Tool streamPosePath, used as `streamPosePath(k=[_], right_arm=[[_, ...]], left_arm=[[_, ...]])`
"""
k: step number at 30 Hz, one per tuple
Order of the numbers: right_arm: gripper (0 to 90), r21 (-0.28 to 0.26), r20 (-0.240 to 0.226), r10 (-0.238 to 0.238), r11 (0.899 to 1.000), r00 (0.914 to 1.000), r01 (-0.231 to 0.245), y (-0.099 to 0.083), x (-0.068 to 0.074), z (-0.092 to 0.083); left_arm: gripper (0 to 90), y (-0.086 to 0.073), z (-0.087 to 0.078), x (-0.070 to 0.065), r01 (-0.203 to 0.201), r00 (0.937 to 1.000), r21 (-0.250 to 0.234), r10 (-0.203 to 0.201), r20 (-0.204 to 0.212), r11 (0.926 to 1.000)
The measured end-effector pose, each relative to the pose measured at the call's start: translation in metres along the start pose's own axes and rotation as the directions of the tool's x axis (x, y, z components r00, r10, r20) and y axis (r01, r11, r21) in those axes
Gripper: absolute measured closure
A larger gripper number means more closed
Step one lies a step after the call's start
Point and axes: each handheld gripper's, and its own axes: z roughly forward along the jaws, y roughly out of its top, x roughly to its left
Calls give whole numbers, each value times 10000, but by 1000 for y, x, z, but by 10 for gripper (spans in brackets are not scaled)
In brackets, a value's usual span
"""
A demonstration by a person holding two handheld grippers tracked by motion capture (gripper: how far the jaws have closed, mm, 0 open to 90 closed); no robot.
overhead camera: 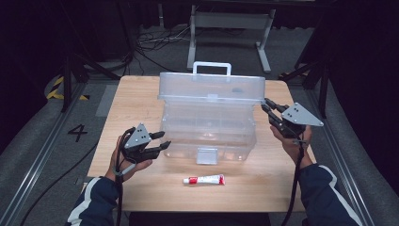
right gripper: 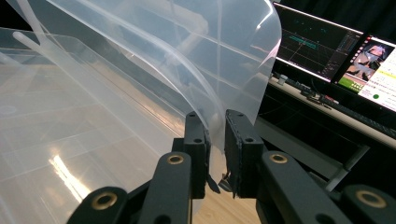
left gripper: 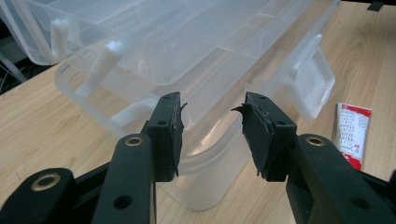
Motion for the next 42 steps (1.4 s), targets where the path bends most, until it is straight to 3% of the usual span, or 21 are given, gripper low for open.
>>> streamPosePath(k=[11,21,31,42], right_arm=[[809,119,238,71,9999,9997,-74,8,-5,7],[814,151,343,261,9995,9991,-266,13,-9,12],[816,-133,454,627,9980,9970,-621,13,-11,17],[825,-190,593,580,9982,9966,-570,15,-13,21]], left_arm=[[557,8,8,-9,-359,9980,-43,361,512,9993],[546,14,28,-19,-891,9898,382,842,1153,9953],[583,20,46,-22,-1332,9851,842,1226,1203,9875],[583,19,58,-21,-1400,9823,1263,1218,1419,9821]])
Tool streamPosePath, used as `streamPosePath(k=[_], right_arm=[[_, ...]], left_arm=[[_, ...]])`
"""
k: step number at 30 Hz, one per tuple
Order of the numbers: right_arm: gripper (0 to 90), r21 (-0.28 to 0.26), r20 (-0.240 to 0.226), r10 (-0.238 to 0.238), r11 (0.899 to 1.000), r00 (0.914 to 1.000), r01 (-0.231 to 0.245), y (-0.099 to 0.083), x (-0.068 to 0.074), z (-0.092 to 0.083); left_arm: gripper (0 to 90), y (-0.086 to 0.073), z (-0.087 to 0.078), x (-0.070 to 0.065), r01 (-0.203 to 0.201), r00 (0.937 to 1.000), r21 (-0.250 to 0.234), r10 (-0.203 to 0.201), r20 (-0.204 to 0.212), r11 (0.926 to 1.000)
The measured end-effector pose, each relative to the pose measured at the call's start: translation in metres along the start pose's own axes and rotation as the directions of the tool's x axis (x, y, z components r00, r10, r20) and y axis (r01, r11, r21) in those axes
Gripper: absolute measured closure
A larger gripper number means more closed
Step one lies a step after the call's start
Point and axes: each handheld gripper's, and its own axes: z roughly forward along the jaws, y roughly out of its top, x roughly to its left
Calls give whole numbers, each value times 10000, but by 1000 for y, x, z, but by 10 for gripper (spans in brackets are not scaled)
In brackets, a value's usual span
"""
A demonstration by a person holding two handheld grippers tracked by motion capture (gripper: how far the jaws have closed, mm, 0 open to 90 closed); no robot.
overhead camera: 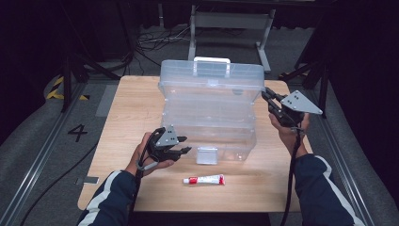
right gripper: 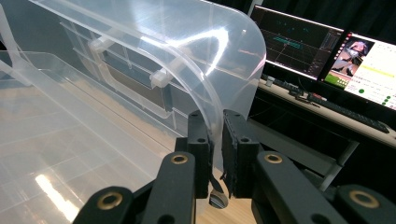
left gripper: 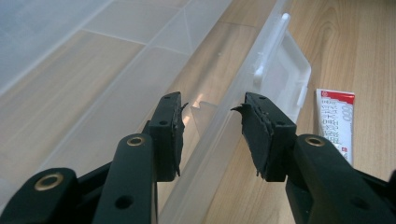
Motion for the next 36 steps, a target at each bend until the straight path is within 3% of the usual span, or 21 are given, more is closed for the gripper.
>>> streamPosePath(k=[9,20,31,36], right_arm=[[834,34,178,-65,10000,9998,64,3,-1,5],[839,230,260,221,9995,9994,-227,9,-6,13],[839,308,195,396,9987,9990,-402,12,-11,20],[840,389,119,475,9981,9988,-479,14,-14,22]], left_arm=[[575,-1,2,2,69,10000,94,-69,66,9999],[563,-3,5,4,88,10000,295,-88,-17,9995],[584,-2,15,3,-212,9996,791,195,216,9966],[614,0,16,2,-312,9995,837,308,62,9960]])
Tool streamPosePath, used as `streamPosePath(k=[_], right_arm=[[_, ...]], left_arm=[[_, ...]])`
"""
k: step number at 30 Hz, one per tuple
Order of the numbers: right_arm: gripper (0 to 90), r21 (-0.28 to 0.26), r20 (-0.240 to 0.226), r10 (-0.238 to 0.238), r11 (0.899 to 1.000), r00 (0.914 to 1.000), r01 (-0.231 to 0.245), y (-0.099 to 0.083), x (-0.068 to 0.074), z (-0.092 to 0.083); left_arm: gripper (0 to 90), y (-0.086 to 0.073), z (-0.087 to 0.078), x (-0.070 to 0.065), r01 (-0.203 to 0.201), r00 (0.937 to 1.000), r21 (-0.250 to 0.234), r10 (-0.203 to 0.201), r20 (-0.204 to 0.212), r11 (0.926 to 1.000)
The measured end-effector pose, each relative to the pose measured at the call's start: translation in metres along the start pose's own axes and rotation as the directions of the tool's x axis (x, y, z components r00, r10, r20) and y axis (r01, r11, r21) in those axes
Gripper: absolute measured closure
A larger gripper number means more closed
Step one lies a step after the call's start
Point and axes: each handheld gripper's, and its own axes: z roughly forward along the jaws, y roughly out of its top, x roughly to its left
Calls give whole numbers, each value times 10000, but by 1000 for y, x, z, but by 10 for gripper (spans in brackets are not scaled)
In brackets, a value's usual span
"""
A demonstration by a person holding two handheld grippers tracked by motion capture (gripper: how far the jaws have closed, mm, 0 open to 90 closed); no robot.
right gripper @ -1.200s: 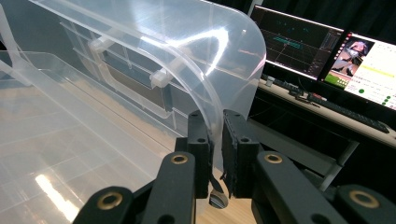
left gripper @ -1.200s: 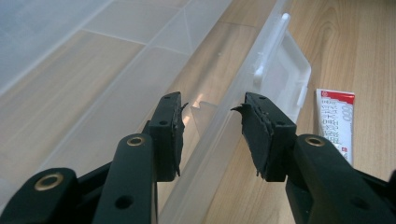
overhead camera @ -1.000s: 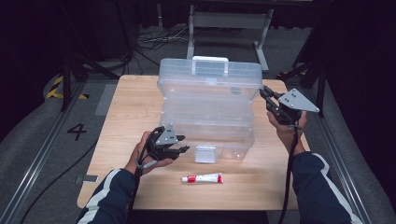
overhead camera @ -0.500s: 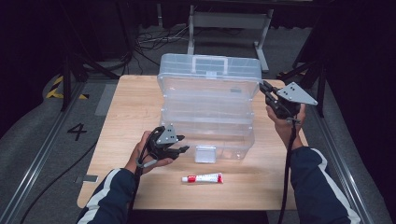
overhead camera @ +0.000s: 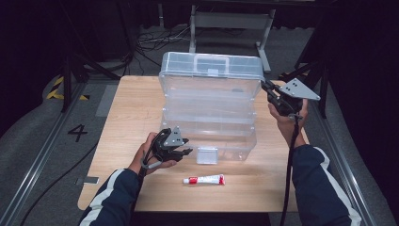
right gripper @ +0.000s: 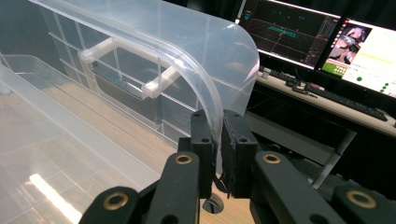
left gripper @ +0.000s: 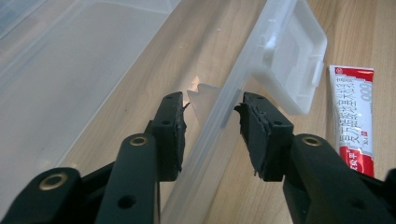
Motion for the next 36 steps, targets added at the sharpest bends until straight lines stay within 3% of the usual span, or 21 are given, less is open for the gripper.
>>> streamPosePath(k=[7,19,28,36], right_arm=[[840,133,-87,85,9999,9999,-84,3,-4,4],[840,347,-174,415,9986,9990,-409,9,-13,17],[843,619,-283,524,9968,9982,-506,13,-18,29],[847,747,-244,870,9936,9959,-850,15,-22,37]], left_arm=[[656,2,-1,2,-267,9996,397,266,13,9989],[707,6,-3,8,-574,9973,1069,521,511,9926],[735,5,-5,10,-520,9974,989,468,551,9937],[741,4,-6,10,-739,9965,910,700,456,9931]])
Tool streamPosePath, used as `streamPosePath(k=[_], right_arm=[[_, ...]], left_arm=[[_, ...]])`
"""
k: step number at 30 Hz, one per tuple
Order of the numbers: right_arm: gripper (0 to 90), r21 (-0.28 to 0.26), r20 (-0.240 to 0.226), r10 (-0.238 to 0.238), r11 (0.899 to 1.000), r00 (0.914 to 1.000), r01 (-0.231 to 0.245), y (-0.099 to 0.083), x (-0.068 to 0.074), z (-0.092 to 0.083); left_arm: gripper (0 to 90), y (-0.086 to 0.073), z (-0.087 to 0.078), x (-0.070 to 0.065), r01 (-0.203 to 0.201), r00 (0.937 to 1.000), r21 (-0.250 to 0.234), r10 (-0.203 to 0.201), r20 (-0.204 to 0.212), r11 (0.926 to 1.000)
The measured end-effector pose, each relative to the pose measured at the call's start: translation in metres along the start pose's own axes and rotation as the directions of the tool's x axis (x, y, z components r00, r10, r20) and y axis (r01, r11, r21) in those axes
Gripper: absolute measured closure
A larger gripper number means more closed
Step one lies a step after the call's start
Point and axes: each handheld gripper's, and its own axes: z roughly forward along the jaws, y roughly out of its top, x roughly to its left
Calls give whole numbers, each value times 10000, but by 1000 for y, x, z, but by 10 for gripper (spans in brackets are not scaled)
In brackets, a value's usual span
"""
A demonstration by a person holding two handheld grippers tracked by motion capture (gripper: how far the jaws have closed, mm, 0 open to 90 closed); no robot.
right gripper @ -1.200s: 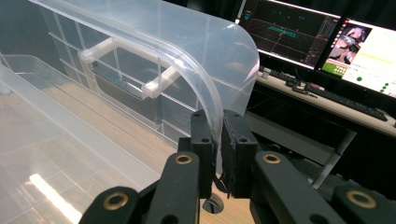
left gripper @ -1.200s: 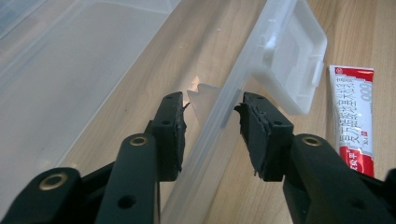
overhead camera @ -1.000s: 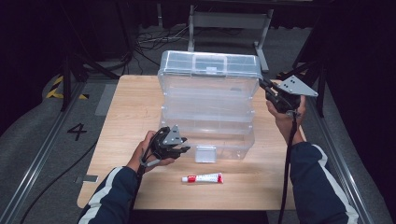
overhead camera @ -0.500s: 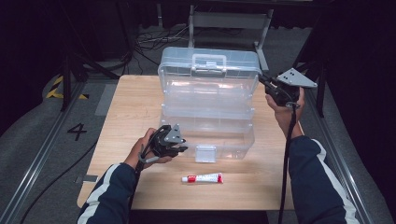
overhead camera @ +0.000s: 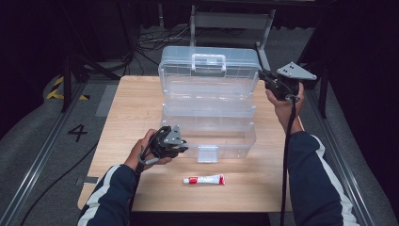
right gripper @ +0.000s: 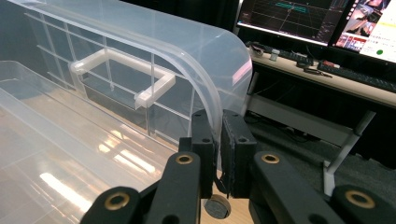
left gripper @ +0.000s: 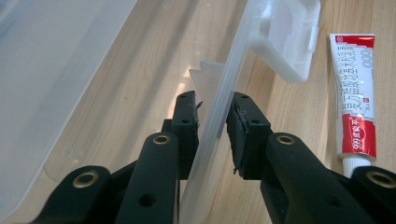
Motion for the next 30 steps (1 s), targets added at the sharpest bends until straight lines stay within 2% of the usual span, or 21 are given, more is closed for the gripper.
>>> streamPosePath(k=[7,16,22,27,30], right_arm=[[846,387,15,212,9990,9998,-212,7,-7,12],[839,929,203,62,9956,9998,-81,16,-14,31],[836,1295,144,286,9911,9995,-302,19,-23,47],[833,1591,224,340,9866,9992,-371,21,-26,59],[833,1658,177,548,9845,9983,-570,20,-29,64]], left_arm=[[749,-3,-3,2,5,10000,-42,-5,63,10000],[752,-5,-4,2,-26,10000,-167,27,55,9999],[762,-8,-4,5,21,9997,-419,-10,261,9991],[764,-8,-5,5,-70,9997,-376,78,216,9993],[765,-8,-6,4,-81,9998,-347,88,184,9994]])
